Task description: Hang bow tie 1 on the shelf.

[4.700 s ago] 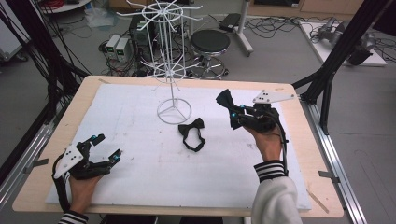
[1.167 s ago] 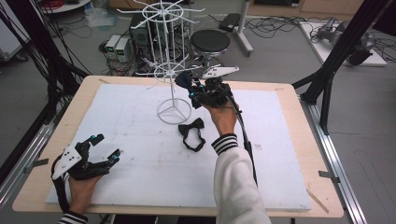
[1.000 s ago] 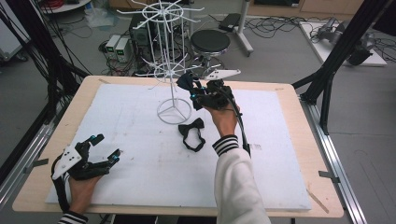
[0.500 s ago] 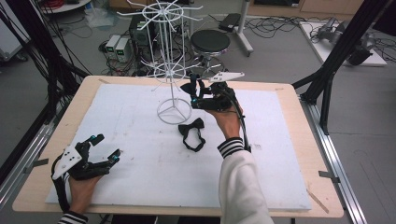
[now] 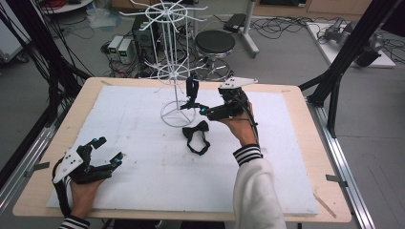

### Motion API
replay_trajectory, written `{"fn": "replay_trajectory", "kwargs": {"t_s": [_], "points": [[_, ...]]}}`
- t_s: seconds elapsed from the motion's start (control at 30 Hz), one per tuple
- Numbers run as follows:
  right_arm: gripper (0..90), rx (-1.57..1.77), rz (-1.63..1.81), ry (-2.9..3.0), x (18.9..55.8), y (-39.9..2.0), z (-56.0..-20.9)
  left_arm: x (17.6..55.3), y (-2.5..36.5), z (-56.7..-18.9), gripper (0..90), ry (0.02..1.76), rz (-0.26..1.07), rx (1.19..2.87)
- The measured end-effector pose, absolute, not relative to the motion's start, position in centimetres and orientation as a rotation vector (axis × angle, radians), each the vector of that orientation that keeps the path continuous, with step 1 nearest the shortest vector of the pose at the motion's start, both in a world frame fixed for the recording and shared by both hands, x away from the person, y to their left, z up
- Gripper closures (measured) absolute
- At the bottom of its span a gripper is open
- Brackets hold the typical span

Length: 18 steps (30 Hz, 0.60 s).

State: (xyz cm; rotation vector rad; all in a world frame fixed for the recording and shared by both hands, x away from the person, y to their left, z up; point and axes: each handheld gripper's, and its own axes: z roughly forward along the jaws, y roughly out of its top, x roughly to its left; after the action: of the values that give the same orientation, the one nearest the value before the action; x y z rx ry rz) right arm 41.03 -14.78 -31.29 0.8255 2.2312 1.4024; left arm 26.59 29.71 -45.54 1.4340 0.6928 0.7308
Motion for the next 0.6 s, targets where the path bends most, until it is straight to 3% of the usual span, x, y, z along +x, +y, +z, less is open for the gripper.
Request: {"fn": "replay_trajectory", "kwargs": {"t_s": [0.6], "points": [[1.7,0.847,1.414,2.187,38.2,-18.3,-32.1,26.6,29.7,-45.5,14.9,0.694,0.735,1.442]]}}
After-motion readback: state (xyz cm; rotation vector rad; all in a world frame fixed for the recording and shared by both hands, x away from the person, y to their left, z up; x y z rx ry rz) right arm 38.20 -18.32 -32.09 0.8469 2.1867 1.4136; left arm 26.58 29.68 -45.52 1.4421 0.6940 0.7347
